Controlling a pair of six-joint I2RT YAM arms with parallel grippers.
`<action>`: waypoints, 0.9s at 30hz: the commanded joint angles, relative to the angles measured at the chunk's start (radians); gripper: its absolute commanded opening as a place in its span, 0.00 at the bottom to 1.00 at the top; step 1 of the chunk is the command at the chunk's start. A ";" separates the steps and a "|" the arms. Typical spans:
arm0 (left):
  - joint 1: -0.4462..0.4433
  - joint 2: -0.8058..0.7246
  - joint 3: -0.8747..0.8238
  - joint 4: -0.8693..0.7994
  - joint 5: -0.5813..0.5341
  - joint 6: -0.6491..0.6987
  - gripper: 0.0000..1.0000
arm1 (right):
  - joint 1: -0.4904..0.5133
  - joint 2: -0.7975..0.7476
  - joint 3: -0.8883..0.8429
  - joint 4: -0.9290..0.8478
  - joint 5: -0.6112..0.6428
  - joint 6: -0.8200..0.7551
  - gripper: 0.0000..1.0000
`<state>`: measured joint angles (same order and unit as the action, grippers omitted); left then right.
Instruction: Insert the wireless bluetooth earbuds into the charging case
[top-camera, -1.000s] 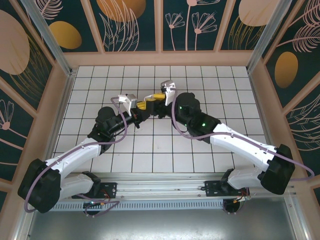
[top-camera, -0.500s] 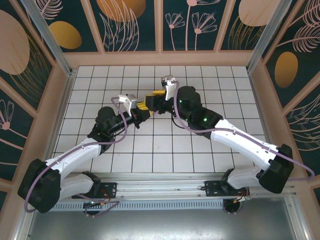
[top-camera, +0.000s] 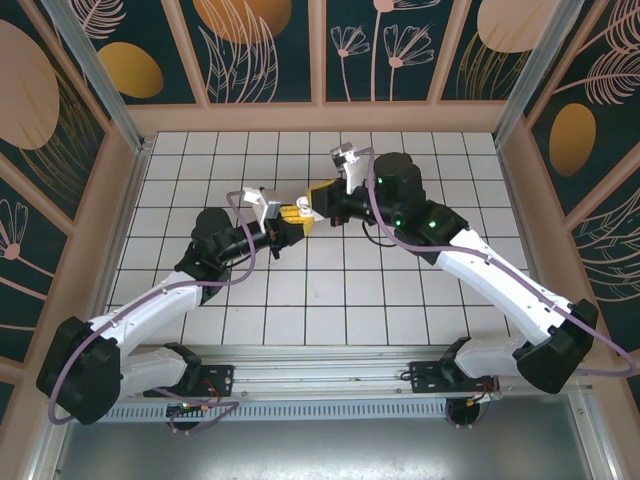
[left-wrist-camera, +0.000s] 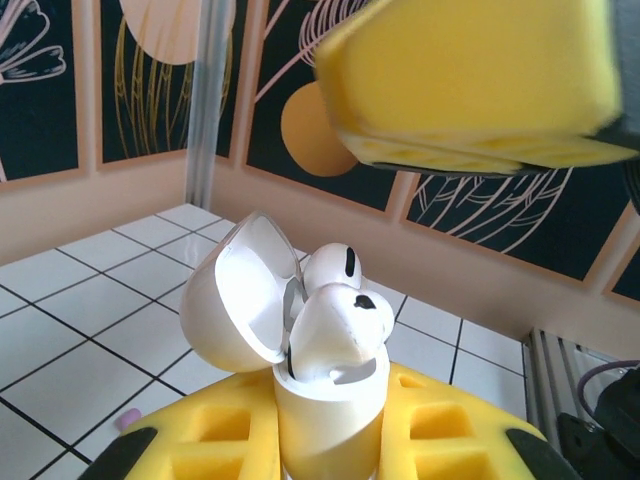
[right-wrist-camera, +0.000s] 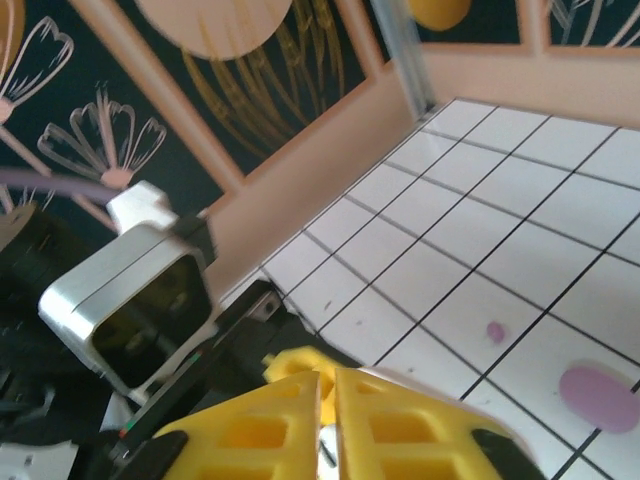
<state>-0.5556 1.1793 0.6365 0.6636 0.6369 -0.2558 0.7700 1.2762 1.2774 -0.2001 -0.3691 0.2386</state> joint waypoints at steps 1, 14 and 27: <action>-0.001 0.009 0.035 0.011 0.046 -0.005 0.00 | 0.001 -0.012 0.043 -0.083 -0.096 -0.051 0.09; -0.002 0.006 0.042 -0.006 0.041 -0.005 0.00 | 0.006 -0.034 0.017 -0.118 -0.097 -0.085 0.00; -0.002 0.017 0.051 -0.005 0.046 -0.006 0.00 | 0.015 0.022 0.027 -0.160 -0.082 -0.133 0.00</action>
<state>-0.5556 1.1885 0.6552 0.6422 0.6548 -0.2558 0.7784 1.2858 1.2842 -0.3374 -0.4469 0.1349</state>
